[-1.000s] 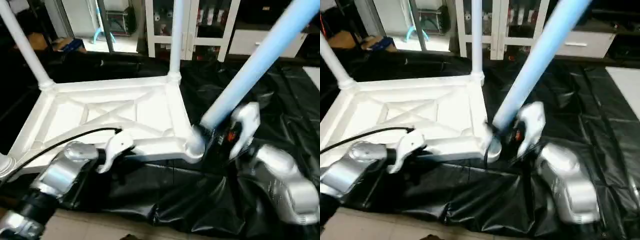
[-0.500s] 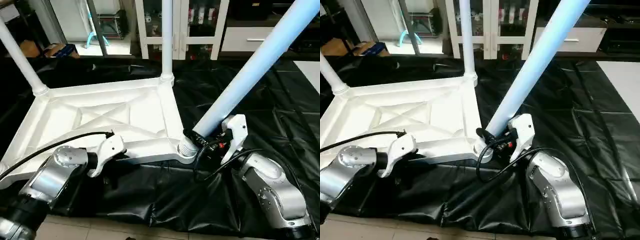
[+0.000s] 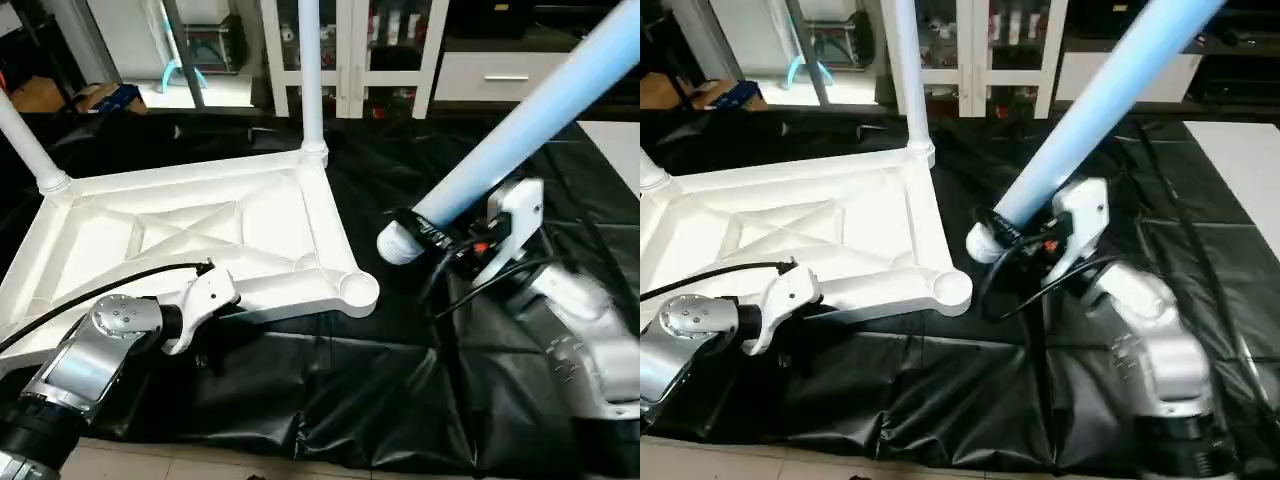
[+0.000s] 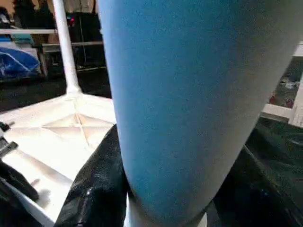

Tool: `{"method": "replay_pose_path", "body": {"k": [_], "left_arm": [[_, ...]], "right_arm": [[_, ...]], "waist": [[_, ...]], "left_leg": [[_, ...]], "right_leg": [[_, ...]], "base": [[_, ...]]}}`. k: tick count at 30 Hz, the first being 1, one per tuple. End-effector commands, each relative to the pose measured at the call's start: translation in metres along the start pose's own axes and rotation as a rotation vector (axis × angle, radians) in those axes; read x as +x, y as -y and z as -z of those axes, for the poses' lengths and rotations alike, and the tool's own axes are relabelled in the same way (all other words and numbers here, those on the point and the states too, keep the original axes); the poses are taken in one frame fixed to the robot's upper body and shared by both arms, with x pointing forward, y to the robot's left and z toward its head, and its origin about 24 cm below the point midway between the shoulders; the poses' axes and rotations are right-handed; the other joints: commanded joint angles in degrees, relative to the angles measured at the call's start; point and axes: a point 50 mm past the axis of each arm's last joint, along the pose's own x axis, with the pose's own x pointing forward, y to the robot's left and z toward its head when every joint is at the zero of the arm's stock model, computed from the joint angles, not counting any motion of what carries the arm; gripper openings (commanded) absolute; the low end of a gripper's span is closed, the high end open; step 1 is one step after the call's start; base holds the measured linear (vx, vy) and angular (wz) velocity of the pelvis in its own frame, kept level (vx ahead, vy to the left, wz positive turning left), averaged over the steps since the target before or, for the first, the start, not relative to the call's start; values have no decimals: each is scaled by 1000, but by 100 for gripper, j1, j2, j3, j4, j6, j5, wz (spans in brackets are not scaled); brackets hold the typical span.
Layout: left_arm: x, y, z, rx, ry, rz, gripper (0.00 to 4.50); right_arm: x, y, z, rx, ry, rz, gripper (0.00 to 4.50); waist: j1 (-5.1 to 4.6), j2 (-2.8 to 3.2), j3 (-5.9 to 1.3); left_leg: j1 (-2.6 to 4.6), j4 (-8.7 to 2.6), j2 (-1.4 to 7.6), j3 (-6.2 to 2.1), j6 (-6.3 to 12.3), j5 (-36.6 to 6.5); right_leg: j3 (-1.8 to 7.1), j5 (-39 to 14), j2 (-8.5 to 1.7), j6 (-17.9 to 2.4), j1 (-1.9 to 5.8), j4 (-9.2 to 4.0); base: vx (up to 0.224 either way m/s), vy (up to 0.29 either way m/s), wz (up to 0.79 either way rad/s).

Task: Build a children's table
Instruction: Insert table leg to table base

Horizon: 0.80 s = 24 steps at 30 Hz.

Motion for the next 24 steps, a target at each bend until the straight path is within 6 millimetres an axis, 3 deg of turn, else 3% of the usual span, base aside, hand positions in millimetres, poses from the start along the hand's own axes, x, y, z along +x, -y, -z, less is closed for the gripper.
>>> {"method": "replay_pose_path", "body": {"k": [1,4,7,8,10,13,18,24], "left_arm": [[-10,-6,0,-8,40,-18,146],[-13,-8,-9,18,99,-11,172],[-12,-8,-18,29,146,7,184],[-9,-6,-24,24,168,26,184],[6,0,-36,25,198,79,184],[17,1,-37,39,195,95,184],[31,1,-45,36,222,114,184],[48,1,-52,90,190,136,184]], "right_arm": [[-4,5,2,-15,-28,20,185],[-6,3,5,2,-29,20,185],[-6,0,6,11,-32,18,185],[-6,-1,7,13,-34,18,185],[-5,-4,9,17,-37,17,185],[-5,-5,9,20,-35,15,185],[-3,-8,8,20,-28,6,185],[-3,-12,9,17,-29,-8,185]], "waist": [[60,-57,-478],[83,-42,-488],[102,-33,-479],[115,2,-475],[154,17,-475],[190,-5,-479],[147,-18,-498],[159,19,-498]], "left_leg": [[165,-270,95,-65,896,1332],[170,-250,94,-68,912,1445],[176,-265,106,-63,876,1311],[194,-269,116,-64,846,1249],[211,-264,124,-54,801,1249],[193,-259,119,-54,781,1245],[163,-245,96,-69,772,1297],[165,-240,107,-81,781,1268]], "right_leg": [[25,2475,-117,-1606,320,-111],[16,2616,-101,-1591,305,-101],[17,2429,-113,-1591,299,-111],[14,2313,-114,-1596,282,-121],[22,2270,-119,-1642,275,-123],[30,2275,-127,-1664,292,-120],[32,2581,-130,-1625,332,-104],[29,2637,-136,-1606,340,-108]], "base": [[0,0,0],[0,0,0],[0,0,0],[0,0,0],[0,0,0],[0,0,0],[0,0,0],[0,0,0]]}}
